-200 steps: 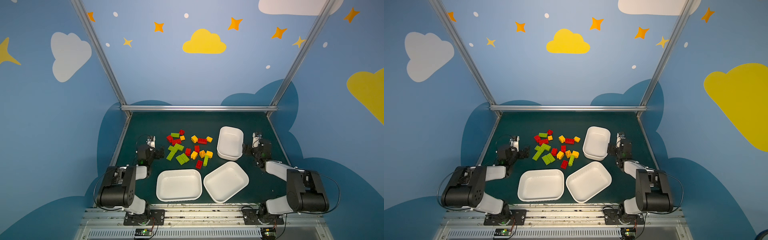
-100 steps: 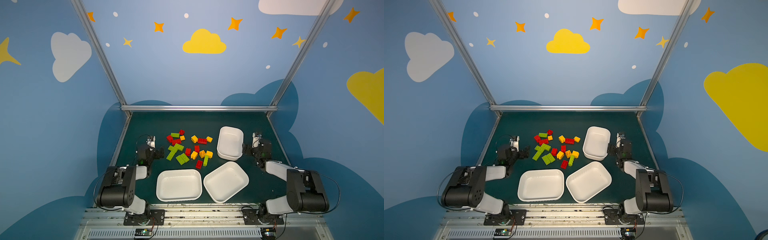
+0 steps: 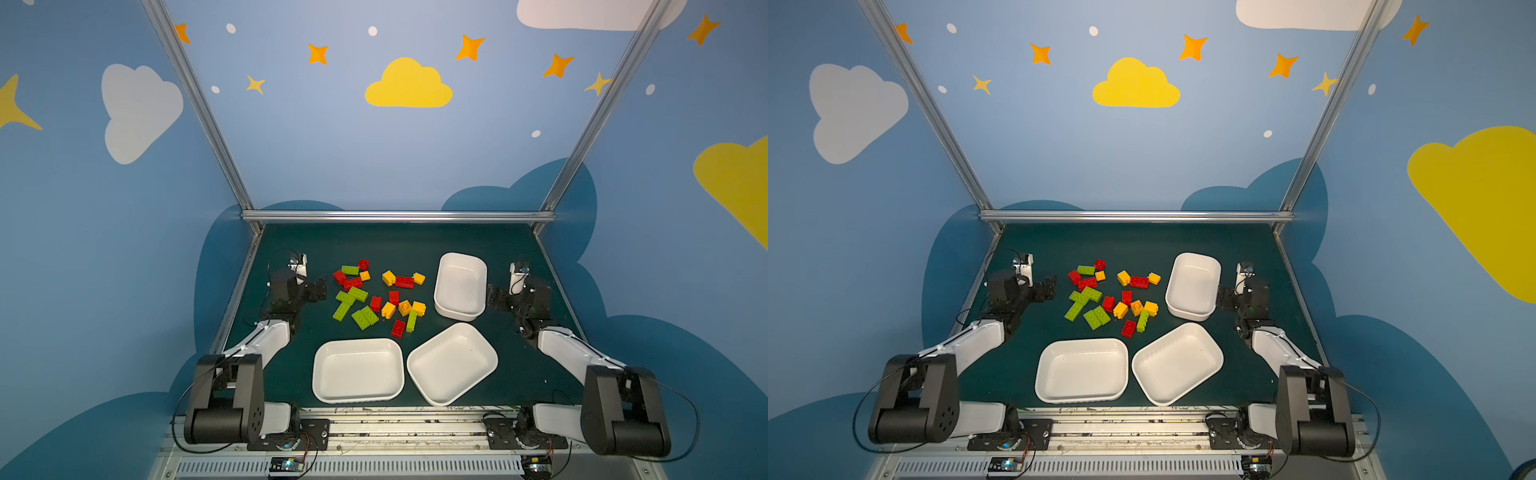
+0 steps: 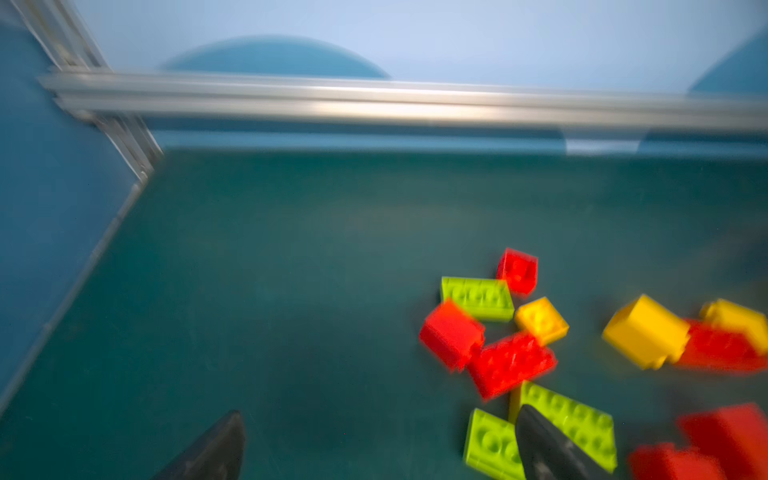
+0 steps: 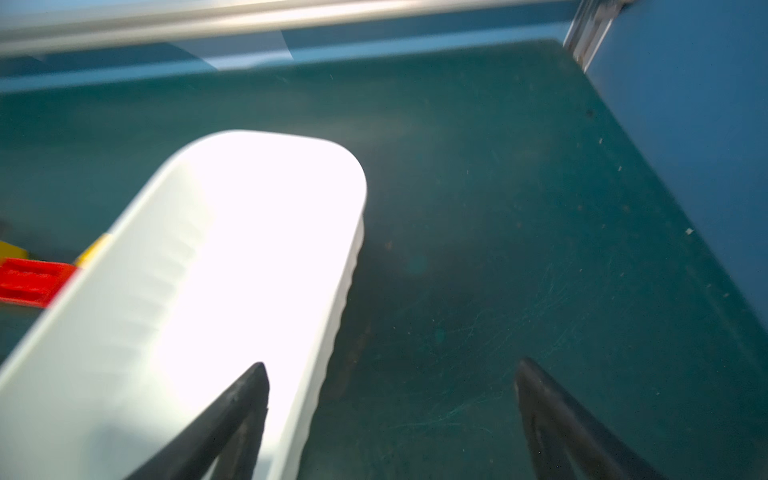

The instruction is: Sort the legos into containers by color

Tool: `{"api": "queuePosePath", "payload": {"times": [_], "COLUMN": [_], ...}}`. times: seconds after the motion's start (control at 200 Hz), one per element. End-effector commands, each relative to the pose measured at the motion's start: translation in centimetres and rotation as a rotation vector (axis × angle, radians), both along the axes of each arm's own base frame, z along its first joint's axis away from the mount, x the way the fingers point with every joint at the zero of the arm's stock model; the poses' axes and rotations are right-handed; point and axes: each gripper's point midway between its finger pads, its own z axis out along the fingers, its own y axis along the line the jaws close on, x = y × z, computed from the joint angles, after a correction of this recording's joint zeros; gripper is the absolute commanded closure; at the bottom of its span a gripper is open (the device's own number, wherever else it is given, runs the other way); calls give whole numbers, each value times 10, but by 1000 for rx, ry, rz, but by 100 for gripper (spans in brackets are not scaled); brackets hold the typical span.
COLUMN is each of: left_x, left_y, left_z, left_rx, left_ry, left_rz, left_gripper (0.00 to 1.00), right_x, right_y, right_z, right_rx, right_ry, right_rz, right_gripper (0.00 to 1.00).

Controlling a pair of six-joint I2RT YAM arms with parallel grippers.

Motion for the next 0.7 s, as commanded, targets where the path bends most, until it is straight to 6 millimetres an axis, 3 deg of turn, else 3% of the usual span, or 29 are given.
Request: {"api": "queuePosePath", "payload": {"times": [0.0,0.16,0.175,0.41,0.556,0.696], "left_x": [-23,-39,-41,-61,-58,-47], "left_y": [3,-8,-9,-46,-62,-77], "left_z": [-9,3,2,1,-4,-6], "left_rx": [-58,-118,-125,-232,-251,-221], "left_ry": [182,267,278,472,573,617], "left_rz": [81,110,113,88,144,198], "left_gripper": [0,0,0,0,0,0], "right_x": [-9,-25,-23,-62,-89,-115], "right_y": [14,37,42,92,121,150], "right_z": [24,42,54,87,101,103], "right_rx": [51,116,116,207,263,259], "right_ry": [6,35,18,62,124,219], "right_rz": [68,186,219,489,607,717], "right_gripper": [9,9,9,9,9,10]}}
